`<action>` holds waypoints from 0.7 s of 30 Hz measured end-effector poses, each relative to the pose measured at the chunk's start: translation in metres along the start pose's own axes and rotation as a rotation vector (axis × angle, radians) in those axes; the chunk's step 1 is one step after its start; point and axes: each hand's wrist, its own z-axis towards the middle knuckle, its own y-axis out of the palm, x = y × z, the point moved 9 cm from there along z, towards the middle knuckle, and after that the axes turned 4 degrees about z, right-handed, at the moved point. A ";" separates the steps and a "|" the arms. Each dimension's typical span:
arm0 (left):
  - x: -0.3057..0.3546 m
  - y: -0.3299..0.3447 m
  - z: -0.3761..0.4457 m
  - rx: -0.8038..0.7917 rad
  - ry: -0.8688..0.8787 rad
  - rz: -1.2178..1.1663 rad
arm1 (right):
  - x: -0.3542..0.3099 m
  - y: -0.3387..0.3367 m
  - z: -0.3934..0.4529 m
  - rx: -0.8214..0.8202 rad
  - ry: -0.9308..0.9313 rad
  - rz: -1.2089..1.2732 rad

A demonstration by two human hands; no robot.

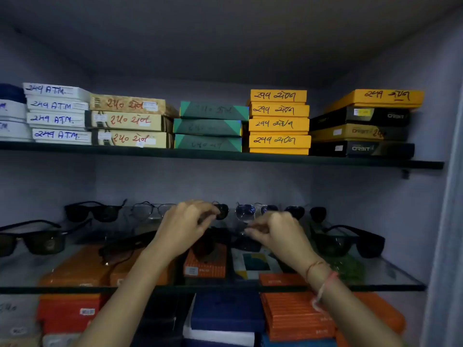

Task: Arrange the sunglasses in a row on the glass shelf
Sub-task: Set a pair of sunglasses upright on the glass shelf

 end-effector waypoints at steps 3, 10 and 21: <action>-0.004 0.012 0.008 -0.046 -0.014 -0.032 | 0.005 0.024 0.007 -0.142 0.030 -0.035; -0.010 0.036 0.022 -0.243 -0.033 -0.030 | 0.017 0.005 0.018 -0.007 0.017 0.013; 0.004 0.028 0.037 -0.303 -0.091 -0.051 | 0.043 -0.037 0.021 0.005 0.157 0.065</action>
